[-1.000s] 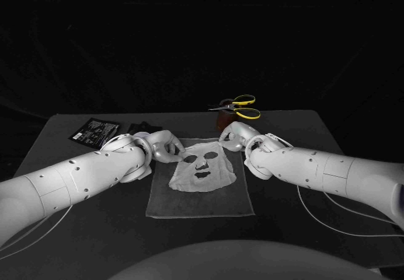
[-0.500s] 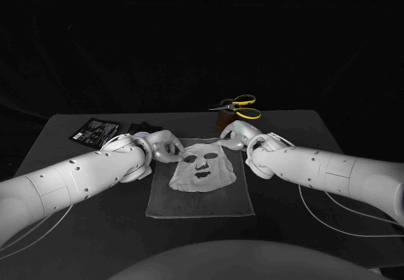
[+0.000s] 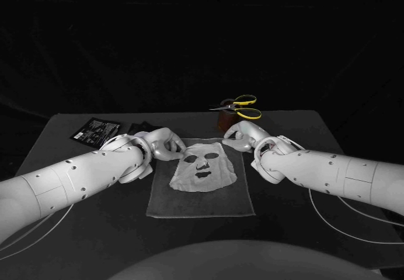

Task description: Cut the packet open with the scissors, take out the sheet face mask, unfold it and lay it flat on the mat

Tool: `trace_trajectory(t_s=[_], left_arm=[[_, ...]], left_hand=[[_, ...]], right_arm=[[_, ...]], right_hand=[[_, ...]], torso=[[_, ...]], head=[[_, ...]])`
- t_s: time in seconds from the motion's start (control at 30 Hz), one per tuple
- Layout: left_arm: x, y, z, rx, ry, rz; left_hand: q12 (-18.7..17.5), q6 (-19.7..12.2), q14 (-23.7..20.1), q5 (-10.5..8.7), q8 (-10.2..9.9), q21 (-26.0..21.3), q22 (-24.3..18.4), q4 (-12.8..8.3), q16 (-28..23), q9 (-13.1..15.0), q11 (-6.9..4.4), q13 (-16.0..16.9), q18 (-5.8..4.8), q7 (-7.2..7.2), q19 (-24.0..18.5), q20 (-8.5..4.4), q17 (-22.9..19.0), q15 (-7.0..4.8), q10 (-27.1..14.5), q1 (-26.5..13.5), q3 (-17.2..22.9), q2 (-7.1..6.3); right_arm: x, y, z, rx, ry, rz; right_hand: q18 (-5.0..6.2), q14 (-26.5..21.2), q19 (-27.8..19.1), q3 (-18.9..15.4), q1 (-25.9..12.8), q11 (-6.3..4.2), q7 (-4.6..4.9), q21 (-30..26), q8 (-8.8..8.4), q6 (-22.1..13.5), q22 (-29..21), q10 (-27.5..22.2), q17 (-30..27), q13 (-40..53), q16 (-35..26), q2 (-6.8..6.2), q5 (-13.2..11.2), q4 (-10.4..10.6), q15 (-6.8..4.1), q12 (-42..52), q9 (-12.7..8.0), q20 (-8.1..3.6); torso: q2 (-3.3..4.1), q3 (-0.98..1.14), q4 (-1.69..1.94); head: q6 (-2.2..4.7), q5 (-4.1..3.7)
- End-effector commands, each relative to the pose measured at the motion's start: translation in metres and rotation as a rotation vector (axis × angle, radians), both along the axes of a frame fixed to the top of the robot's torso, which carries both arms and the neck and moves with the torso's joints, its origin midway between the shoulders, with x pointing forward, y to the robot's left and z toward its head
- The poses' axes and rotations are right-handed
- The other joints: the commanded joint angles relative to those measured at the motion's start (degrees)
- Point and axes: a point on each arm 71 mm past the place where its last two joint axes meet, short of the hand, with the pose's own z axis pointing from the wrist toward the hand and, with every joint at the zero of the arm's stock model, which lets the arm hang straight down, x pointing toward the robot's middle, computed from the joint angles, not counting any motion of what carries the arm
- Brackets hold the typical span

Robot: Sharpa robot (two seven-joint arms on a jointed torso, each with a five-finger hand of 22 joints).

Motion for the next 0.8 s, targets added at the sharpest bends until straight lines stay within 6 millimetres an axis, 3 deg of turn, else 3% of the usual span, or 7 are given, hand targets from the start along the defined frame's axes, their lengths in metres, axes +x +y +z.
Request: trace_trajectory(t_s=[0.03, 0.1, 0.37, 0.53, 0.67, 0.8], left_arm=[[0.002, -0.003, 0.013, -0.152, -0.033, 0.008], [0.003, -0.003, 0.015, -0.168, -0.035, 0.011], [0.007, 0.004, 0.021, -0.185, -0.038, 0.037], [0.012, 0.005, 0.021, -0.168, -0.044, 0.063], [0.018, 0.002, 0.019, -0.107, -0.029, 0.073], [0.025, -0.003, 0.014, -0.035, -0.012, 0.084]], left_hand=[[-1.18, 0.41, -0.17, 0.13, 0.24, -0.80, -0.86, -0.02, -0.48, -0.15, 0.06, -0.68, 0.31, 0.07, -0.86, -0.01, 1.04, 0.35, -0.49, 0.15, 0.57, -0.23], [-2.81, 0.34, -0.98, 0.13, 0.20, -1.79, -1.87, -0.08, -1.02, -0.26, 0.17, -1.71, 0.57, 0.14, -1.80, 0.08, -0.42, 0.45, -0.88, 0.02, 1.10, -0.37], [-3.04, 0.22, -0.96, 0.13, 0.13, -1.78, -1.84, -0.12, -1.01, -0.31, 0.21, -1.90, 0.56, 0.19, -1.78, 0.11, -0.34, 0.48, -0.79, -0.04, 1.15, -0.47], [-3.51, 0.57, -1.26, 0.13, 0.32, -2.10, -2.20, -0.02, -1.22, -0.30, 0.49, -2.32, 0.64, 0.31, -2.05, 0.20, -0.99, 0.66, -0.54, -0.02, 1.78, 0.19], [-3.58, 1.02, -1.36, 0.10, 0.68, -2.20, -2.28, 0.78, -1.34, -0.22, 0.83, -2.57, 0.63, 0.49, -2.03, 0.49, -1.19, 1.02, -0.15, -1.68, 0.85, -0.59], [-2.22, 2.99, -0.26, 0.10, 2.20, -0.86, -0.88, 1.84, -0.72, 0.32, 0.28, -2.20, 0.26, -0.22, -0.51, 0.35, 0.59, 0.62, 1.43, -3.48, -1.77, -1.39]], right_arm=[[-0.006, 0.000, 0.006, 0.025, -0.041, 0.027], [-0.009, 0.000, 0.008, 0.031, -0.042, 0.037], [-0.020, 0.004, 0.012, 0.047, -0.038, 0.100], [-0.022, 0.011, 0.012, 0.026, -0.033, 0.147], [-0.019, 0.020, 0.011, -0.009, -0.028, 0.177], [-0.011, 0.030, 0.008, -0.050, -0.022, 0.192]], right_hand=[[0.72, 3.97, 0.53, 0.63, 1.08, 0.04, -0.06, 0.44, -0.02, 0.51, 6.09, 0.57, 6.63, 1.44, 0.46, -0.02, 0.03, -0.22, 0.16, 0.50, -0.09, -0.01], [0.67, 4.02, 0.64, 0.78, 1.26, 0.03, -0.07, 0.73, -0.01, 0.60, 6.17, 0.67, 6.80, 1.56, 0.55, 0.08, 0.03, -0.32, 0.15, 0.66, -0.10, -0.02], [0.48, 4.19, 1.08, 1.81, 2.31, -0.03, -0.11, 1.92, -0.11, 0.81, 6.51, 1.18, 7.47, 2.19, 0.91, 0.68, 0.05, -1.02, 0.09, 1.51, -0.26, -0.07], [0.27, 4.37, 1.55, 2.98, 3.32, -0.10, -0.18, 3.25, -0.34, 1.37, 6.89, 1.69, 8.17, 2.83, 1.30, 1.04, 0.03, -2.00, 0.03, 2.36, -0.48, -0.13], [0.22, 4.39, 1.65, 3.37, 3.66, -0.07, -0.10, 3.52, -0.76, 1.54, 7.00, 1.84, 8.27, 3.02, 1.37, 0.45, 0.00, -2.81, 0.03, 2.62, -0.72, -0.17], [0.20, 4.41, 1.66, 3.30, 3.36, 0.07, 0.07, 3.54, -1.26, 1.40, 7.03, 1.89, 8.38, 3.10, 1.43, -0.21, -0.01, -3.12, 0.12, 2.73, -0.97, -0.14]], torso=[[-0.07, 0.04, 0.00], [-0.07, 0.04, 0.01], [0.02, 0.06, 0.02], [0.02, 0.01, 0.17], [-0.01, -0.02, 0.14], [0.09, -0.03, 0.16]], head=[[0.00, -0.03], [0.00, 0.08], [0.00, 0.07], [0.00, 0.11], [0.00, 0.37], [0.00, 0.56]])
